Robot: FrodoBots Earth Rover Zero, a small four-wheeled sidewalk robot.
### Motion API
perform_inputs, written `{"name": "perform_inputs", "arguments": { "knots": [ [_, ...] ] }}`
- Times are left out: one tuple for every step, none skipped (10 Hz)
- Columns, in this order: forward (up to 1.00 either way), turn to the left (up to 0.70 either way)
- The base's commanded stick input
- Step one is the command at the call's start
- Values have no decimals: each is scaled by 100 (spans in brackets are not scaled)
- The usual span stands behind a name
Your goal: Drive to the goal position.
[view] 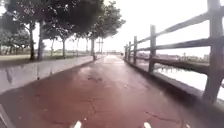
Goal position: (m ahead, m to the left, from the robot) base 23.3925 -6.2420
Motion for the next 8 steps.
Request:
{"name": "perform_inputs", "arguments": {
  "knots": [
    [50, 50],
    [50, 50],
    [50, 50],
    [50, 41],
    [50, 0],
    [50, 0],
    [50, 0],
    [50, 0]
  ]
}}
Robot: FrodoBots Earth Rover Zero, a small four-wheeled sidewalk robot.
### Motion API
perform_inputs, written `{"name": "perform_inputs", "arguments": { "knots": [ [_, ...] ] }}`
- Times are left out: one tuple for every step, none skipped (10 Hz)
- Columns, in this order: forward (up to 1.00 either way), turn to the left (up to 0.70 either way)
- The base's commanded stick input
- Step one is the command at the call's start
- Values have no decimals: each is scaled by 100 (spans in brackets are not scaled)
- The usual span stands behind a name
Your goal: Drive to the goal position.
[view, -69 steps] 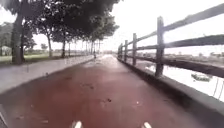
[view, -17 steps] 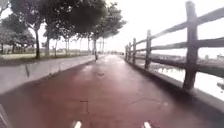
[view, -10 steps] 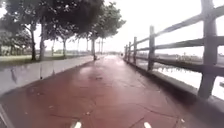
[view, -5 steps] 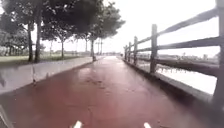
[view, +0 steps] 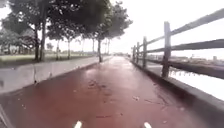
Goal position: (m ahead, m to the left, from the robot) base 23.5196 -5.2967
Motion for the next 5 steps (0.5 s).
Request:
{"name": "perform_inputs", "arguments": {
  "knots": [
    [50, 0],
    [50, 0],
    [50, 0],
    [50, 0],
    [50, 0]
  ]
}}
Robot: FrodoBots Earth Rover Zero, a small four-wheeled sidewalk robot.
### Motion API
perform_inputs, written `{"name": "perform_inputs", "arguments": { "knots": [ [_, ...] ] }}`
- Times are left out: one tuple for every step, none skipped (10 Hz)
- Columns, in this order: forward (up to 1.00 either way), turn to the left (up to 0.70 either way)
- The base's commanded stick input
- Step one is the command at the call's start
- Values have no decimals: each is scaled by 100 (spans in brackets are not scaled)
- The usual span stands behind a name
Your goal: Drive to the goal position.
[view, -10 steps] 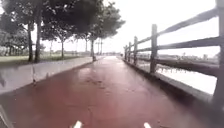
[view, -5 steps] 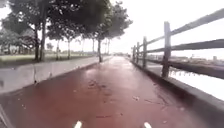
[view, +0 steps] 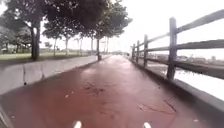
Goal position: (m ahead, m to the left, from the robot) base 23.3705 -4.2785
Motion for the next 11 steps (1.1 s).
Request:
{"name": "perform_inputs", "arguments": {
  "knots": [
    [50, 1],
    [50, 4],
    [50, 1],
    [50, 6],
    [50, 4],
    [50, 0],
    [50, 0],
    [50, 0],
    [50, 0],
    [50, 0],
    [50, 0]
  ]
}}
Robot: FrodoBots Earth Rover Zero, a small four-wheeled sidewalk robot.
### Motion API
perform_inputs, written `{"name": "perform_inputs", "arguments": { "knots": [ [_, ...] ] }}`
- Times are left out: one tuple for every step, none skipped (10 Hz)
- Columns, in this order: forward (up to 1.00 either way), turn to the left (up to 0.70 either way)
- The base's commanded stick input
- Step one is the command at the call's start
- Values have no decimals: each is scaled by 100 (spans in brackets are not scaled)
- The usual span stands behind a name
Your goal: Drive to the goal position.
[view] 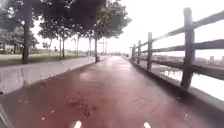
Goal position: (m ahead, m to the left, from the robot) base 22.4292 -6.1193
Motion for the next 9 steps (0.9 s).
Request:
{"name": "perform_inputs", "arguments": {
  "knots": [
    [50, 0],
    [50, 0],
    [50, 0],
    [50, 0],
    [50, 0],
    [50, 0],
    [50, 0],
    [50, 0],
    [50, 0]
  ]
}}
